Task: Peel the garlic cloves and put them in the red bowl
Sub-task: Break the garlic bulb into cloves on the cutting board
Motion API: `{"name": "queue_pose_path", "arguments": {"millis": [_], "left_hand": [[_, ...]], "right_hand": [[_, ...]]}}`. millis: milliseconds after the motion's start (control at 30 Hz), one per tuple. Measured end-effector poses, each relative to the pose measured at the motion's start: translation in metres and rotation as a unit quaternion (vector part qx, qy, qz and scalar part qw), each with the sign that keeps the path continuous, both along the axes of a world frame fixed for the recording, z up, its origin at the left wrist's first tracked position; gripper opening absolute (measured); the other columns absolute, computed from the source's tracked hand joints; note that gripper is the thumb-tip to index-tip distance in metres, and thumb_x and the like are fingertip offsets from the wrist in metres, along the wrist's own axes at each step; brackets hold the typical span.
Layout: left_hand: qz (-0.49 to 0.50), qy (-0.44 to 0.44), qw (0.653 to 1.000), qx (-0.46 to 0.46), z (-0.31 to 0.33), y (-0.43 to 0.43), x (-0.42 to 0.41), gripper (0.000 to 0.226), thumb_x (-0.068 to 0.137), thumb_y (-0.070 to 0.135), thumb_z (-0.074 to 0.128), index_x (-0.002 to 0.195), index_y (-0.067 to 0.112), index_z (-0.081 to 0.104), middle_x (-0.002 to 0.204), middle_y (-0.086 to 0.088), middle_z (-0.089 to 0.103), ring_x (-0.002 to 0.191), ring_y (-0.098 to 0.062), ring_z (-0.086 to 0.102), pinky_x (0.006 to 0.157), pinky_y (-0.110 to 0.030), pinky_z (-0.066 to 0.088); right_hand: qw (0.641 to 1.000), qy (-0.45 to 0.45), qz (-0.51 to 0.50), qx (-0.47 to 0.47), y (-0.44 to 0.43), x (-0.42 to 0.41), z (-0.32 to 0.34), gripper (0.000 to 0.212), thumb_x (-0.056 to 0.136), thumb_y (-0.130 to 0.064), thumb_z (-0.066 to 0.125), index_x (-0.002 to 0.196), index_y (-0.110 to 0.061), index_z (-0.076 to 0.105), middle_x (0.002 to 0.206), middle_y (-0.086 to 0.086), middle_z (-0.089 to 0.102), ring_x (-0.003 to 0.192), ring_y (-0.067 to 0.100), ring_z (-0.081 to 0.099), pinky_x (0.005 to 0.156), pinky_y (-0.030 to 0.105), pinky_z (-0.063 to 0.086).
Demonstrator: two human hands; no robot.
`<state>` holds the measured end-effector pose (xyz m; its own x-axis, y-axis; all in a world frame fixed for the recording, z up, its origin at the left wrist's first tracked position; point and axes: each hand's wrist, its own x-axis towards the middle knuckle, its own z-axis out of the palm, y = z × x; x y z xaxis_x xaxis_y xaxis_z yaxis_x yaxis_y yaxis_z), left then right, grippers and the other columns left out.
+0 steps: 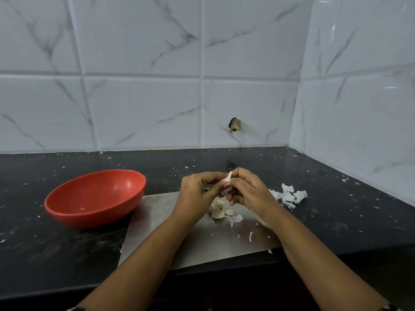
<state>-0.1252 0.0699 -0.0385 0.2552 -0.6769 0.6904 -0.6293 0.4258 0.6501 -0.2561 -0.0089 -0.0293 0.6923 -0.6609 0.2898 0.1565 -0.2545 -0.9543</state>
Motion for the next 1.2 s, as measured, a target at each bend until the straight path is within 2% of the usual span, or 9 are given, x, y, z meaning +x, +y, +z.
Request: {"name": "queue_pose_path", "arguments": {"millis": [67, 167, 300, 433, 667, 800, 933, 1100, 1200], "left_hand": [[-0.004, 0.018, 1.000, 0.003, -0.0007, 0.0007, 0.0007, 0.034, 0.083, 0.010, 0.072, 0.115, 0.022, 0.067, 0.086, 0.008, 0.073, 0.078, -0.002, 0.069, 0.072, -0.017, 0.056], [-0.010, 0.026, 0.999, 0.016, -0.0001, 0.0021, 0.0018, 0.046, 0.083, 0.012, 0.072, 0.124, 0.023, 0.054, 0.085, 0.005, 0.074, 0.079, -0.001, 0.070, 0.074, -0.013, 0.053], [-0.006, -0.005, 1.000, 0.026, -0.0017, -0.0003, 0.0026, 0.027, 0.084, 0.008, 0.071, 0.109, 0.017, 0.066, 0.091, 0.013, 0.070, 0.087, 0.002, 0.067, 0.078, -0.017, 0.055], [0.006, -0.043, 0.999, 0.018, -0.0055, -0.0024, 0.0011, 0.033, 0.084, 0.002, 0.069, 0.114, 0.013, 0.068, 0.095, 0.021, 0.064, 0.092, 0.012, 0.062, 0.079, -0.006, 0.047], [0.002, -0.037, 0.999, 0.014, -0.0067, -0.0056, 0.0040, 0.031, 0.083, 0.000, 0.070, 0.112, 0.011, 0.068, 0.099, 0.009, 0.069, 0.095, 0.007, 0.064, 0.079, -0.006, 0.047], [-0.006, -0.024, 1.000, 0.016, -0.0058, -0.0048, 0.0040, 0.029, 0.082, -0.001, 0.071, 0.108, 0.011, 0.069, 0.097, 0.013, 0.068, 0.093, 0.005, 0.065, 0.079, -0.008, 0.048], [-0.011, -0.026, 0.999, 0.015, -0.0061, -0.0048, 0.0058, 0.024, 0.081, -0.001, 0.071, 0.103, 0.010, 0.069, 0.096, 0.009, 0.070, 0.092, 0.002, 0.067, 0.081, -0.011, 0.050], [-0.007, -0.045, 0.999, 0.018, -0.0065, -0.0057, 0.0067, 0.020, 0.081, 0.001, 0.072, 0.098, 0.011, 0.070, 0.094, 0.008, 0.071, 0.091, 0.000, 0.067, 0.084, -0.013, 0.050], [-0.005, -0.062, 0.998, 0.009, -0.0068, -0.0061, 0.0056, 0.019, 0.080, 0.001, 0.072, 0.097, 0.010, 0.071, 0.090, 0.007, 0.071, 0.089, 0.001, 0.067, 0.083, -0.011, 0.049]], "right_hand": [[1.000, -0.003, 0.002, 0.005, 0.0003, -0.0014, 0.0010, 0.021, 0.100, -0.001, 0.042, 0.085, -0.007, 0.055, 0.075, 0.016, 0.060, 0.061, 0.017, 0.060, 0.058, 0.024, 0.053], [1.000, -0.003, 0.002, 0.012, 0.0001, -0.0029, 0.0024, 0.017, 0.099, -0.002, 0.046, 0.086, -0.006, 0.056, 0.071, 0.013, 0.063, 0.061, 0.019, 0.064, 0.059, 0.025, 0.056], [1.000, 0.007, -0.019, 0.001, -0.0004, -0.0011, 0.0023, 0.013, 0.098, -0.001, 0.047, 0.089, -0.004, 0.057, 0.069, 0.011, 0.065, 0.061, 0.020, 0.066, 0.061, 0.027, 0.058], [0.999, -0.005, -0.046, 0.002, -0.0017, 0.0016, 0.0010, 0.011, 0.097, -0.001, 0.046, 0.094, 0.004, 0.055, 0.065, 0.008, 0.064, 0.061, 0.021, 0.065, 0.061, 0.027, 0.058], [0.999, 0.006, -0.041, 0.019, -0.0011, 0.0008, 0.0009, 0.015, 0.099, -0.004, 0.044, 0.094, 0.004, 0.055, 0.070, 0.013, 0.065, 0.062, 0.023, 0.068, 0.058, 0.025, 0.057], [0.999, -0.002, -0.026, 0.043, -0.0001, -0.0011, 0.0022, 0.015, 0.100, -0.005, 0.045, 0.098, 0.005, 0.056, 0.073, 0.014, 0.065, 0.062, 0.022, 0.068, 0.058, 0.025, 0.057], [0.998, -0.003, -0.011, 0.067, -0.0008, -0.0029, 0.0026, 0.013, 0.097, -0.002, 0.050, 0.103, 0.007, 0.056, 0.077, 0.016, 0.066, 0.065, 0.022, 0.069, 0.061, 0.025, 0.058], [0.999, 0.009, -0.013, 0.052, -0.0001, -0.0041, 0.0030, 0.008, 0.097, 0.001, 0.048, 0.094, 0.000, 0.055, 0.078, 0.018, 0.066, 0.065, 0.022, 0.069, 0.060, 0.024, 0.058], [0.999, 0.018, -0.017, 0.033, 0.0000, -0.0037, 0.0018, 0.009, 0.097, 0.001, 0.046, 0.092, -0.002, 0.053, 0.074, 0.012, 0.068, 0.064, 0.020, 0.068, 0.060, 0.024, 0.057]]}}
